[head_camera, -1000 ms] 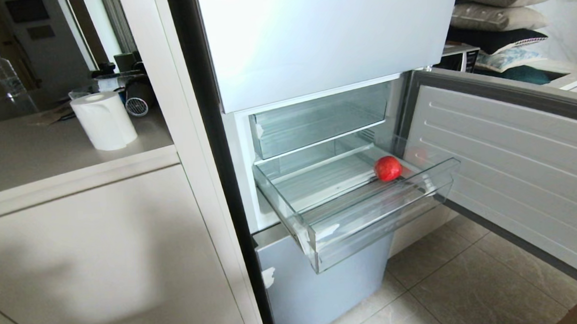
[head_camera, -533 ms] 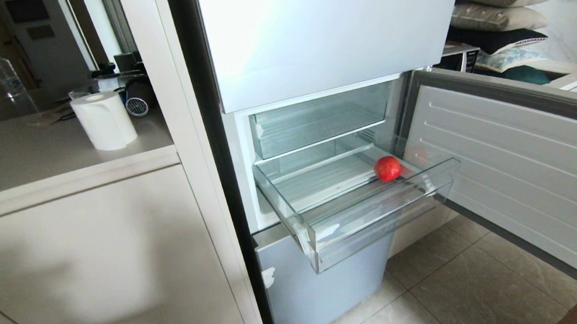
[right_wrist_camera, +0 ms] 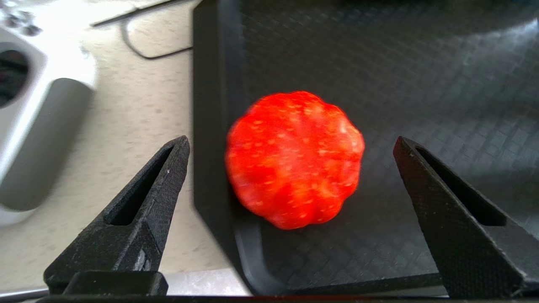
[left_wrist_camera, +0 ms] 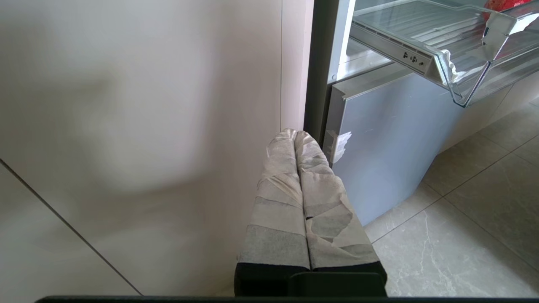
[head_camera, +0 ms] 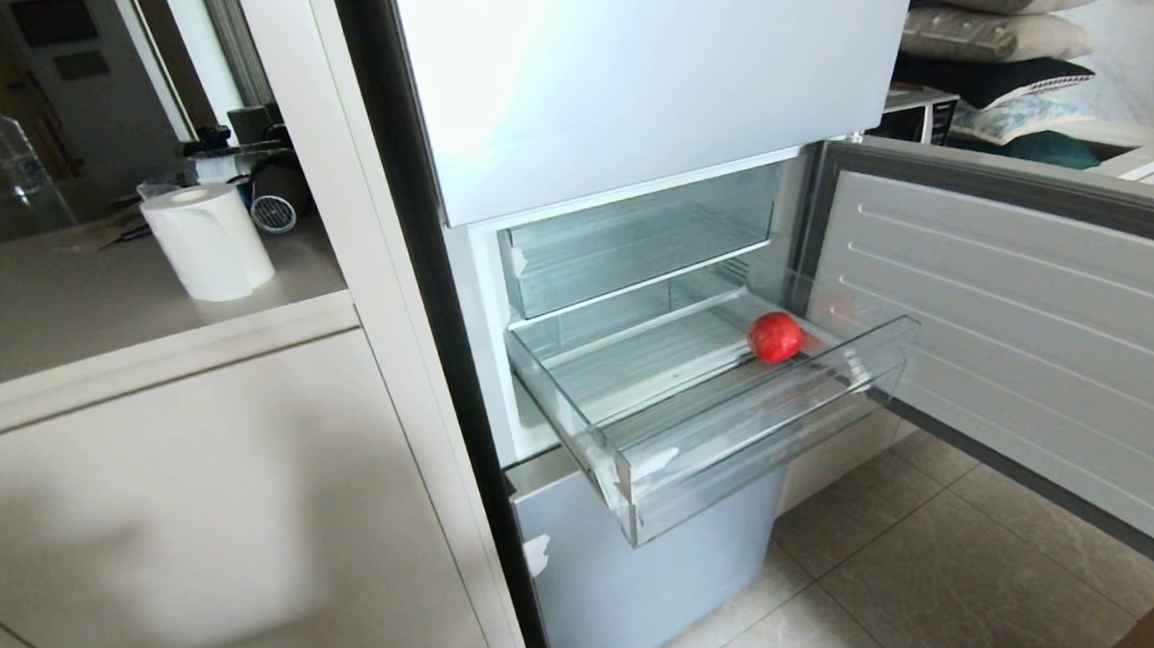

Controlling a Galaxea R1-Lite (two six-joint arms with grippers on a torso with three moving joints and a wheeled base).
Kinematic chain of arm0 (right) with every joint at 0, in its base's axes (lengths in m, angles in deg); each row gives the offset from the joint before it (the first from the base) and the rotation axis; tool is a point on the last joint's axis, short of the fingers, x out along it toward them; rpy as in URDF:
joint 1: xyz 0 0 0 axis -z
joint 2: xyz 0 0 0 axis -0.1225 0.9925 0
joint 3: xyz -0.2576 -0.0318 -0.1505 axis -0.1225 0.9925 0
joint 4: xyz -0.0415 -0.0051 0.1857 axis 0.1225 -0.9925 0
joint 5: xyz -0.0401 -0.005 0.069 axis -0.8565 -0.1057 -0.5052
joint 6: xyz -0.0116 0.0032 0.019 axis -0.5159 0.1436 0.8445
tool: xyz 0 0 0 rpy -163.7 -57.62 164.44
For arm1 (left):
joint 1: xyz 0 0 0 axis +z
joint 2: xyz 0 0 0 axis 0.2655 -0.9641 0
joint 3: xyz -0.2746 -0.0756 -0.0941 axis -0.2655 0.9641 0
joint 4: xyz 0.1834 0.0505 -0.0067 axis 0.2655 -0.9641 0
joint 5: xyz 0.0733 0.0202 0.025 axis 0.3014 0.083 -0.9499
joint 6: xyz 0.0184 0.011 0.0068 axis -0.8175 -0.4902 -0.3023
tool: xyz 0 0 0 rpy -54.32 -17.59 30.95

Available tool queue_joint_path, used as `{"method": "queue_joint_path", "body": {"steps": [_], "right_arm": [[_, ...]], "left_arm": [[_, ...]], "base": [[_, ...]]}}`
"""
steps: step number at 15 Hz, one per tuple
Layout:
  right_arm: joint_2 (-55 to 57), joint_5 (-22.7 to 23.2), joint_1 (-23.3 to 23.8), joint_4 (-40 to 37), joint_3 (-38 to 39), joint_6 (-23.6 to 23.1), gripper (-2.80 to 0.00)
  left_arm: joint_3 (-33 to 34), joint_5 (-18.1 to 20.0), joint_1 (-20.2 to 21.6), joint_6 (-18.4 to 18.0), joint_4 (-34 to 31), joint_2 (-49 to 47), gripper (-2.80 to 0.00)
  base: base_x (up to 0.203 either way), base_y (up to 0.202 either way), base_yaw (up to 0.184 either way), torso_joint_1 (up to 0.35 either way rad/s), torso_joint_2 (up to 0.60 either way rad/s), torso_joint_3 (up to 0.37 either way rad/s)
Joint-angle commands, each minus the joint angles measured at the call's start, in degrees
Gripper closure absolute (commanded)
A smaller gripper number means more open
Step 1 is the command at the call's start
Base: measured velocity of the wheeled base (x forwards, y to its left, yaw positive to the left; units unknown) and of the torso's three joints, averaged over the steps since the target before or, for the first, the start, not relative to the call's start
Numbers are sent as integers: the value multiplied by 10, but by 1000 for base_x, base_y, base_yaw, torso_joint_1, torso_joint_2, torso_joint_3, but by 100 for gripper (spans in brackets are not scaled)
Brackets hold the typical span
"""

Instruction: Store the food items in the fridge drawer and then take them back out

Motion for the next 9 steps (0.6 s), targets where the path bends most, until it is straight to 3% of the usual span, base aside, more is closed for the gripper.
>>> {"method": "queue_joint_path", "body": {"steps": [1,9], "right_arm": [[18,1,1,3,-4,-5,-280],[41,1,1,3,-19,-5,-280]], "left_arm": [[0,0,0,0,0,-1,0],[0,0,0,0,0,-1,0]], "base": [[0,0,0,0,0,0],[0,0,0,0,0,0]]}}
